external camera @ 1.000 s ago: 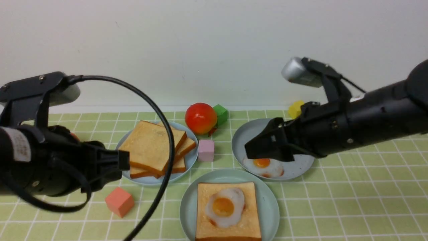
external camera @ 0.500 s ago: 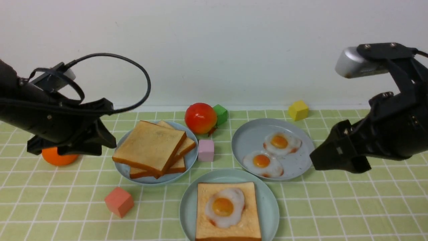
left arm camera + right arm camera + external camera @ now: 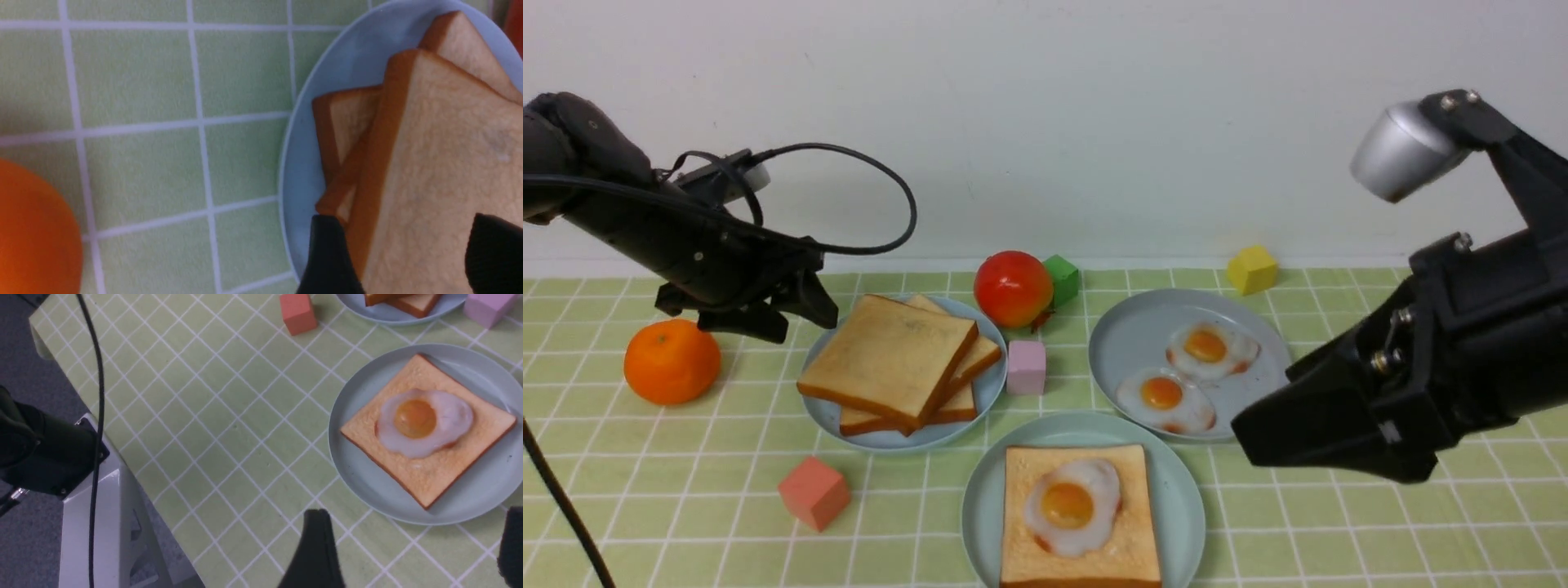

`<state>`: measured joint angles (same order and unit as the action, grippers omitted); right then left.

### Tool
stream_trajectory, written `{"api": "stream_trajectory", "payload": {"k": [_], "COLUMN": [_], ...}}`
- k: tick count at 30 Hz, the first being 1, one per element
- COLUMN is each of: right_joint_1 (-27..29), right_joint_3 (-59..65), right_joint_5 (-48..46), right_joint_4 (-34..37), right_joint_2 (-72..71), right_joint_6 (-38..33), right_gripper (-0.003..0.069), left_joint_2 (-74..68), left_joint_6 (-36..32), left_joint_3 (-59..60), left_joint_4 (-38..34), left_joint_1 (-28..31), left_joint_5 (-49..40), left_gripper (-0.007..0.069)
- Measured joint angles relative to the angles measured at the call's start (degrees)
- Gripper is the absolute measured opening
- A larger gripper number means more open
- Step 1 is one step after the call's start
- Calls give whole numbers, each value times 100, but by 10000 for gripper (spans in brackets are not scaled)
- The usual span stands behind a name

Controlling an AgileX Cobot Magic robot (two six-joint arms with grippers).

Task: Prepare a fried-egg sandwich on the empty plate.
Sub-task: Use the left arm to grab a slice of bread

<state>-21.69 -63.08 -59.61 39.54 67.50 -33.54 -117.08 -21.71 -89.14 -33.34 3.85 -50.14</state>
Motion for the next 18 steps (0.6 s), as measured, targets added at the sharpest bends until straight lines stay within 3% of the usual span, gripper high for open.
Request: {"api": "stream_trajectory", "payload": {"k": [2, 6, 8, 10, 17, 18], "right_joint_1": [0, 0, 0, 0, 0, 0], "right_joint_3": [54, 130, 136, 136, 136, 136], "right_joint_5": [13, -4, 2, 26, 203, 203], "right_joint_4": [17, 5, -14, -106, -912, -931], "right_joint_2": [0, 0, 0, 0, 0, 0], "right_joint_6": [-48, -143, -98, 25, 806, 850], "right_gripper": [526, 323, 118, 12, -11, -11], "left_joint_2": [-133, -490, -576, -580, -582, -582], "left_joint_6": [-112, -487, -642, -744, -855, -855], "left_joint_3": [-59, -130, -158, -169, -169, -169], "left_joint_4": [-67, -353, -571, -650, -709, -709], "left_joint_1": [0, 0, 6, 6, 6, 6], "left_joint_5": [-7, -70, -124, -158, -321, -328], "left_gripper": [444, 409, 360, 304, 45, 39]}}
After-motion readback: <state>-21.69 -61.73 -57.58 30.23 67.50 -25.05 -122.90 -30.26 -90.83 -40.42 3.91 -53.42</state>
